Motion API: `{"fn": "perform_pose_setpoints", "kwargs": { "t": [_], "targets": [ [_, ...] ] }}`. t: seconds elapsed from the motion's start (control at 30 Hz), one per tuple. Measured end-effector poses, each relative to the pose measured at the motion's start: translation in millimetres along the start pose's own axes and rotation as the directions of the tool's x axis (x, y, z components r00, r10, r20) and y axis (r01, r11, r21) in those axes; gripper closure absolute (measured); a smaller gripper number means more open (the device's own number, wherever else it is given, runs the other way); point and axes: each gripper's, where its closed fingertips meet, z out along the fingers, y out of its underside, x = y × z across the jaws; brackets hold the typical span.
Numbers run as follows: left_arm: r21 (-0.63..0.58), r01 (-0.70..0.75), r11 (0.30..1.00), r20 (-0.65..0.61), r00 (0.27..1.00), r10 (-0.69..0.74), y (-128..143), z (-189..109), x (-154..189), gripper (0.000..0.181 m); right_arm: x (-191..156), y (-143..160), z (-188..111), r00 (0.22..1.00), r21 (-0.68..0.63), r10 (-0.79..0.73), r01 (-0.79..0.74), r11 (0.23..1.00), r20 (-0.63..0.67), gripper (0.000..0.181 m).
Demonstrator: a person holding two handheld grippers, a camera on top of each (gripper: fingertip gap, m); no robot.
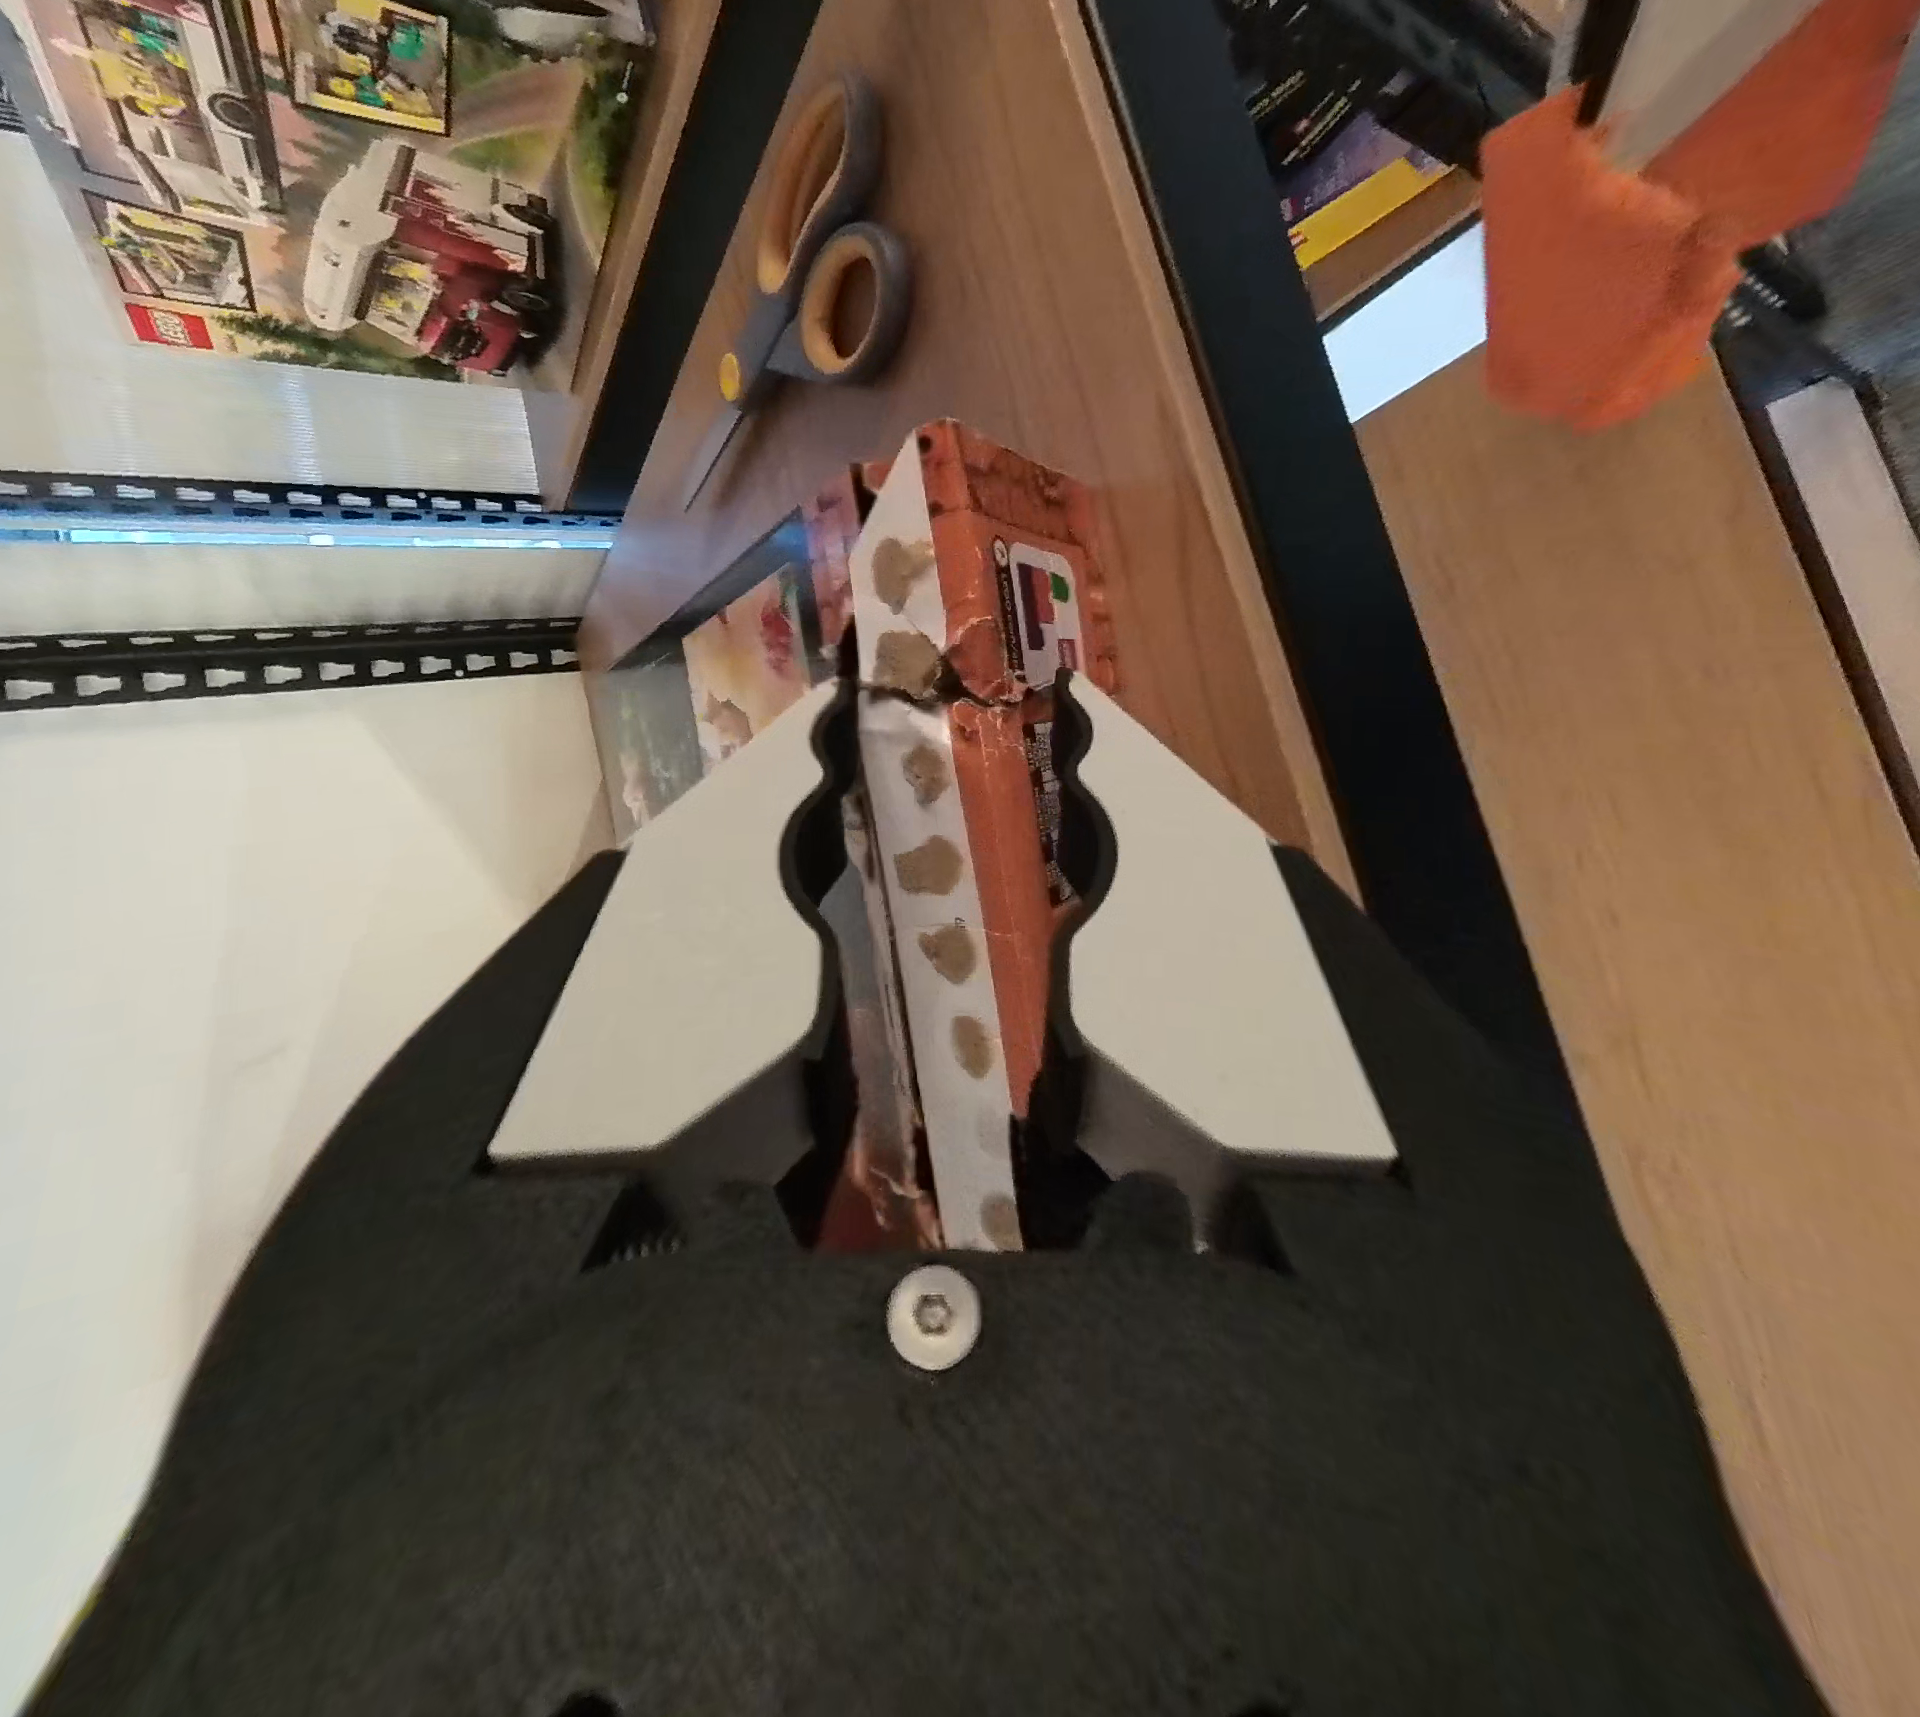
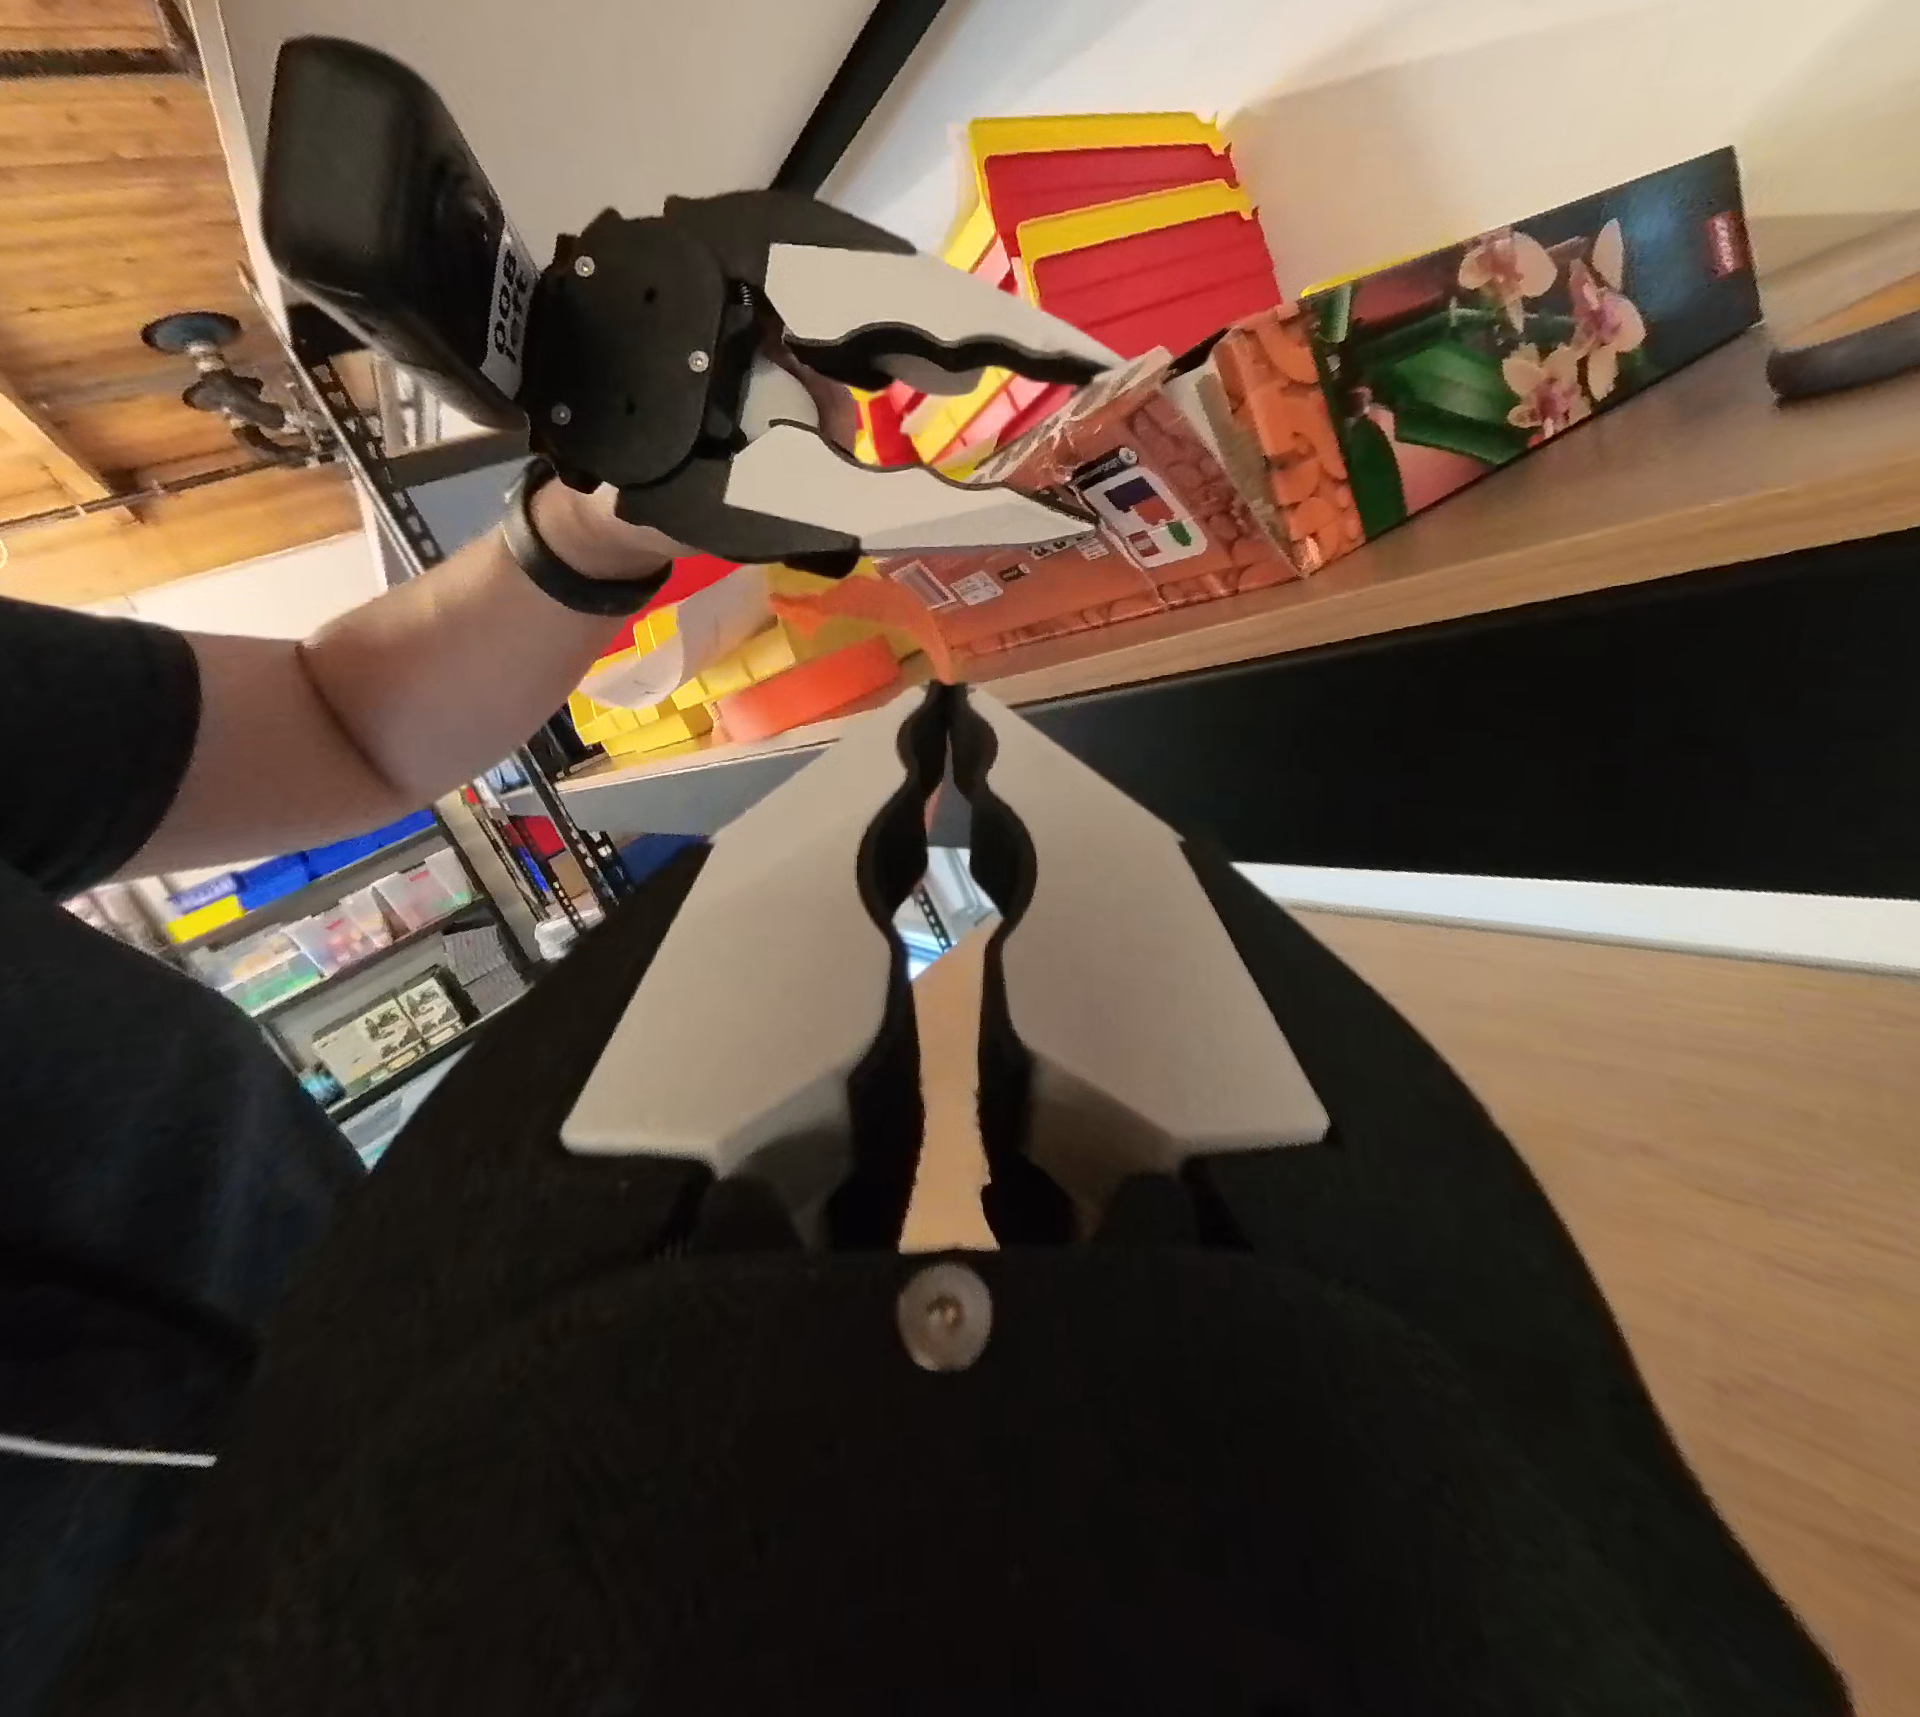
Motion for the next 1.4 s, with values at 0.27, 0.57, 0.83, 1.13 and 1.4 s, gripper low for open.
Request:
{"fn": "perform_pose_setpoints", "kwargs": {
  "t": [0.27,0.57,0.83,1.13,1.4],
  "targets": [
    [0.111,-0.018,0.994,0.144,0.990,0.002,-14.2,-14.6,2.0,0.146,6.1,-12.8,-2.7,0.997,-0.080,-0.076,0.073,0.994,-0.030,0.181],
    [0.113,-0.066,0.991,0.256,0.966,0.035,-18.4,-7.1,14.6,0.154,13.5,-11.7,-0.3,0.997,-0.205,-0.070,0.070,0.976,0.006,0.181],
    [0.152,0.139,0.978,0.194,0.966,-0.168,-16.2,0.2,5.9,0.156,13.5,-20.5,7.0,0.993,-0.315,-0.088,0.110,0.943,0.083,0.181],
    [0.208,0.324,0.923,0.157,0.920,-0.359,-19.0,0.4,2.3,0.159,26.4,-55.6,46.1,0.987,-0.357,-0.069,0.118,0.927,0.148,0.181],
    [0.236,0.307,0.922,0.255,0.896,-0.363,-15.8,-3.7,0.0,0.158,41.8,-44.7,61.7,0.987,-0.378,0.044,0.018,0.925,0.156,0.181]
  ]
}}
